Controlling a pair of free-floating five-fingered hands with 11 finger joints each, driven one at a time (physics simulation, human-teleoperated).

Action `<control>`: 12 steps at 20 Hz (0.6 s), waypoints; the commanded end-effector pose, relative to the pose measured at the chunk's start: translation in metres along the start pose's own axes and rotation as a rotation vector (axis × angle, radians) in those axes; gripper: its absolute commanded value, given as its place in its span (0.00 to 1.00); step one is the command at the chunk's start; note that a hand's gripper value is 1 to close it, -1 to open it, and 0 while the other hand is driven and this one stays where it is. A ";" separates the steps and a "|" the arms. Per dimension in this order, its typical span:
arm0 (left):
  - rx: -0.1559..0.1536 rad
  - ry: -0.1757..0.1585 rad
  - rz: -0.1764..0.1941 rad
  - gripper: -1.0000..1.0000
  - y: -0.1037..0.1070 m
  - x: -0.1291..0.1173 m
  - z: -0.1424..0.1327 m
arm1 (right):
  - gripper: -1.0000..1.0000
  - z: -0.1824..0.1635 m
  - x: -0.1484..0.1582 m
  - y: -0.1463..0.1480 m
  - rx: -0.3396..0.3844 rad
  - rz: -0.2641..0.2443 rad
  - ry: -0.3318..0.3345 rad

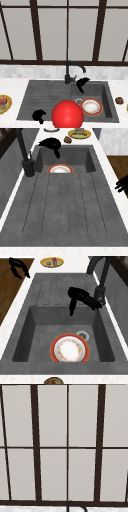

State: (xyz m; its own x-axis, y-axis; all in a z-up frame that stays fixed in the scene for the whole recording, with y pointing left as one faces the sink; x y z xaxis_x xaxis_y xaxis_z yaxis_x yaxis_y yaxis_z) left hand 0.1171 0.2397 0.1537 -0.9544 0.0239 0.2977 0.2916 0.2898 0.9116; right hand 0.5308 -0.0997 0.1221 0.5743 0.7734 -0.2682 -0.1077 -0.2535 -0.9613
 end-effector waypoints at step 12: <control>0.000 0.000 0.000 0.50 0.000 0.000 0.000 | 0.00 -0.005 -0.050 0.021 -0.020 -0.071 -0.193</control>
State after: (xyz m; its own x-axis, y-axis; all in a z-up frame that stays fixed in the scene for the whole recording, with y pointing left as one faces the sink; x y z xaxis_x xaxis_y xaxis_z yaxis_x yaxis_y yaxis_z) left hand 0.1171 0.2397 0.1537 -0.9544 0.0239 0.2977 0.2916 0.2898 0.9116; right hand 0.5157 -0.1353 0.1156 0.4554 0.8554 -0.2468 -0.0801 -0.2367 -0.9683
